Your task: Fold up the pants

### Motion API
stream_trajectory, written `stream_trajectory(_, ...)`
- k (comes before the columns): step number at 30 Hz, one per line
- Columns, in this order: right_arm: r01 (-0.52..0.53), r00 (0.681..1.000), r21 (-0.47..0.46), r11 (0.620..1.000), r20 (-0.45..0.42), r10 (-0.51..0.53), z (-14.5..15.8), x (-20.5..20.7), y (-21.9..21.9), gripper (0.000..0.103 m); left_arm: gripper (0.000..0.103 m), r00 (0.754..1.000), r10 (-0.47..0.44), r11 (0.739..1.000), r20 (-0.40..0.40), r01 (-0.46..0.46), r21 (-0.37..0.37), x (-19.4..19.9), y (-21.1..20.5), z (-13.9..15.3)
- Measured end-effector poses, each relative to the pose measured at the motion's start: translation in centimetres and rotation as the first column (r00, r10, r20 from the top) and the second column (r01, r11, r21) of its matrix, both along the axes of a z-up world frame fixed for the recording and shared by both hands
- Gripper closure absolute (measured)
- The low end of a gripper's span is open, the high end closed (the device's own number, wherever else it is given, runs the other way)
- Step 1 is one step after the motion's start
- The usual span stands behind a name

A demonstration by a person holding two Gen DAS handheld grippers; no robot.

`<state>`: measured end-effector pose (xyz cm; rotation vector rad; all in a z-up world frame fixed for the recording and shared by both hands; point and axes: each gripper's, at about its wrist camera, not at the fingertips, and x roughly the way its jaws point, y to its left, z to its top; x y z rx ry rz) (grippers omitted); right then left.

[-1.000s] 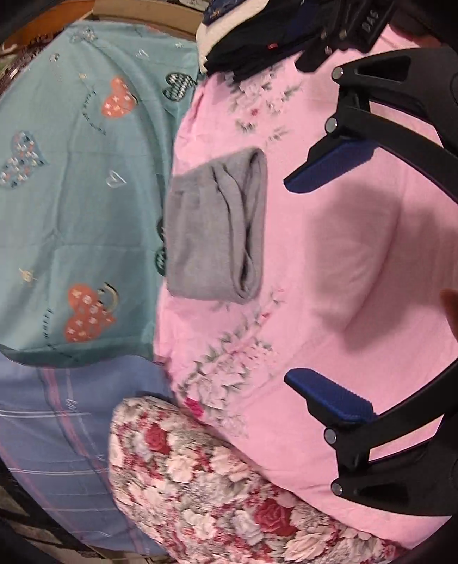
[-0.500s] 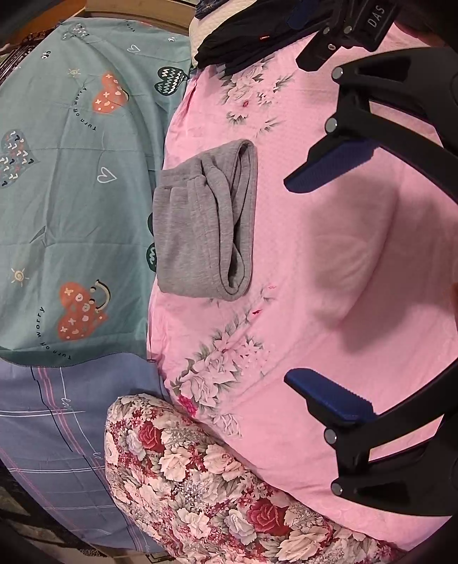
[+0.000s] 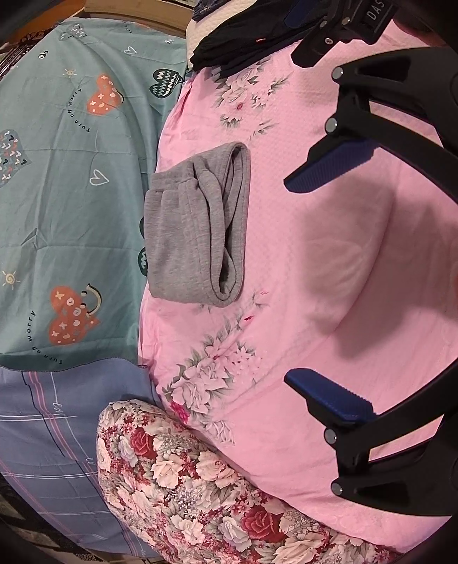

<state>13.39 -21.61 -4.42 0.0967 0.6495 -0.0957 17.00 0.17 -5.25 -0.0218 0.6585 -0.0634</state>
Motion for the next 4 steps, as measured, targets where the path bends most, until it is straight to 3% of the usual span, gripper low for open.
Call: stream_trajectory(4,-0.001,1.0,0.003,1.0,-0.007,0.001,-0.09,0.05,-0.02,0.001,0.002,1.0,-0.001,1.0,-0.012,0.001,-0.017,0.09,0.14,-0.15)
